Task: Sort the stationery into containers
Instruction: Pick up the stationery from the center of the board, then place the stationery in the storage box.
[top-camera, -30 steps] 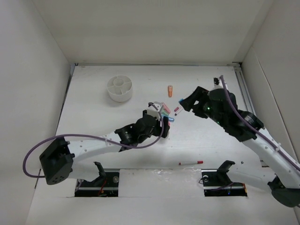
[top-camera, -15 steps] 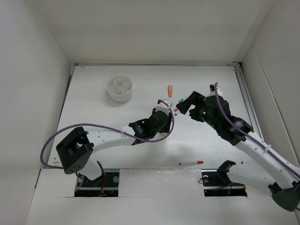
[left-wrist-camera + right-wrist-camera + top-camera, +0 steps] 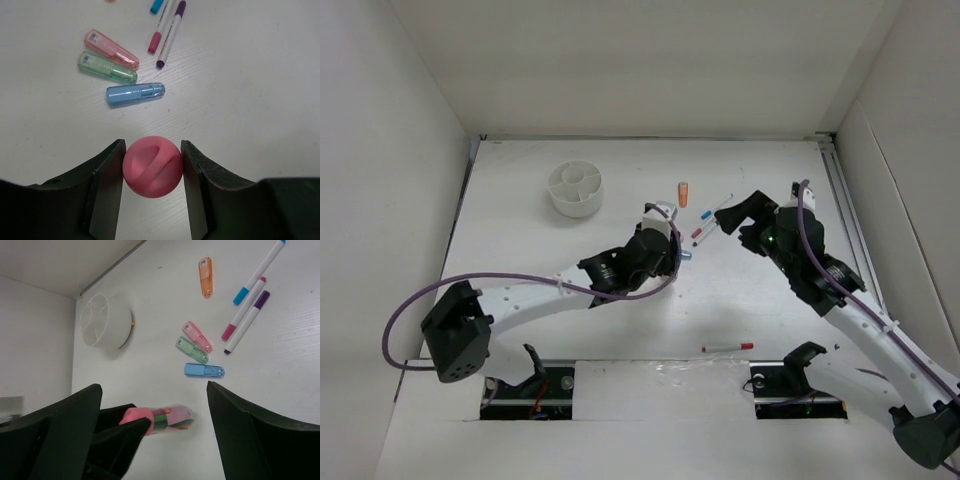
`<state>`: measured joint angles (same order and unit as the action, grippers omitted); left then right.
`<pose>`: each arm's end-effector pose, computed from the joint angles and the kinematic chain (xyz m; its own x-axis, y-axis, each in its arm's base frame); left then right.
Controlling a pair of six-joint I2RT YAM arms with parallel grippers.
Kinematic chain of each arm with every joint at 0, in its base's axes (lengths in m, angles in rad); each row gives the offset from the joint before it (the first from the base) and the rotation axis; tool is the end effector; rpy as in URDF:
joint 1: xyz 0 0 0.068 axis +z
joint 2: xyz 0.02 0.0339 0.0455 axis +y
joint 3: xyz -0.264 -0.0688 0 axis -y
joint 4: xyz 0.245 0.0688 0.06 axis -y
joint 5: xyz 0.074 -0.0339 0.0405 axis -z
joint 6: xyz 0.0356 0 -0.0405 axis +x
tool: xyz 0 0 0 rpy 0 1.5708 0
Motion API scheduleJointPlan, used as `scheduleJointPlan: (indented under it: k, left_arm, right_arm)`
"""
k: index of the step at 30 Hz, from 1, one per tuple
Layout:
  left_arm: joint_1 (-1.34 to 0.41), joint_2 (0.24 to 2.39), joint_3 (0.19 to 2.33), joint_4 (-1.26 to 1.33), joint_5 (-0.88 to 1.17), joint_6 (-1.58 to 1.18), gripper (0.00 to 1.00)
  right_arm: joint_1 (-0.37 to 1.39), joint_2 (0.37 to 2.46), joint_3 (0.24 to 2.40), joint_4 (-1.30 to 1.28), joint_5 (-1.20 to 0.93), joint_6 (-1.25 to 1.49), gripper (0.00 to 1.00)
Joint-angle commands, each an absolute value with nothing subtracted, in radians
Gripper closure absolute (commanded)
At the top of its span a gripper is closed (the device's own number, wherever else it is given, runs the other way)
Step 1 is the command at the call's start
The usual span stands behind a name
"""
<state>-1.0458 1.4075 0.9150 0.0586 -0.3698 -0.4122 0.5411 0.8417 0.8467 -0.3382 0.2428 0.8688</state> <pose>0.1708 -0.2692 0.2659 -0.4505 0.0324 -0.8922 0.5042 0.8339 -0.2243 0.1685 0.0913 0.3361 -0.4141 0.6158 -0.6703 0.0170 0.7415 0.6708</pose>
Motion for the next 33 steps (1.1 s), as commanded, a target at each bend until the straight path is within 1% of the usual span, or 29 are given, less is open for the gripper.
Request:
scheduleJointPlan:
  k: [1,4,5,6,9,10,11,14,15,17,19,23,25,29,33]
  left_arm:
    - [-0.993,1.304,1.015,0.059,-0.397,-0.433,0.91]
    - [-0.973,1.293,1.075,0.048,-0.457,-0.433,0.89]
    - [-0.939,1.293,1.103,0.048,-0.512,-0.433,0.87]
    - [-0.913,1.293,1.115,0.048,-0.521,-0.433,0.87]
    - [-0.757,1.302,1.164,0.038,-0.448,-0.472,0.87]
    - [-0.696,1.313,1.164,0.079,-0.448,-0.472,0.87]
    - [-0.695,1.313,1.164,0.096,-0.448,-0.483,0.86]
    - [-0.568,1.368,1.212,0.107,-0.463,-0.517,0.85]
    - [-0.504,1.411,1.23,0.107,-0.419,-0.54,0.85]
    - [-0.448,1.451,1.287,0.098,-0.385,-0.549,0.86]
    - [-0.405,1.497,1.343,0.078,-0.405,-0.558,0.86]
    - [-0.385,1.554,1.422,0.04,-0.509,-0.537,0.86]
    - [-0.376,1.584,1.442,0.044,-0.532,-0.537,0.86]
    - [-0.367,1.611,1.463,0.016,-0.583,-0.526,0.86]
    - [-0.356,1.624,1.471,-0.006,-0.615,-0.526,0.86]
  right_arm:
    - [0.512,0.886,0.851,-0.209,0.19,0.881,0.08]
    - [0.503,0.954,0.888,-0.16,0.143,0.881,0.08]
    - [0.503,0.971,0.897,-0.146,0.132,0.89,0.08]
    - [0.503,0.988,0.91,-0.137,0.132,0.89,0.08]
    - [0.503,1.025,0.899,-0.089,0.132,0.911,0.08]
    - [0.503,1.025,0.866,-0.072,0.132,0.92,0.08]
    - [0.503,1.025,0.844,-0.055,0.132,0.92,0.08]
    - [0.512,1.002,0.752,0.02,0.156,0.945,0.08]
    - [0.512,1.002,0.735,0.035,0.156,0.945,0.08]
    - [0.512,1.002,0.691,0.083,0.156,0.956,0.08]
    - [0.512,1.002,0.681,0.103,0.147,0.956,0.08]
    - [0.512,1.026,0.681,0.103,0.117,0.956,0.08]
    - [0.512,1.048,0.69,0.112,0.082,0.956,0.1]
    - [0.522,1.048,0.69,0.112,0.091,0.956,0.1]
    - [0.522,1.048,0.69,0.112,0.055,0.956,0.1]
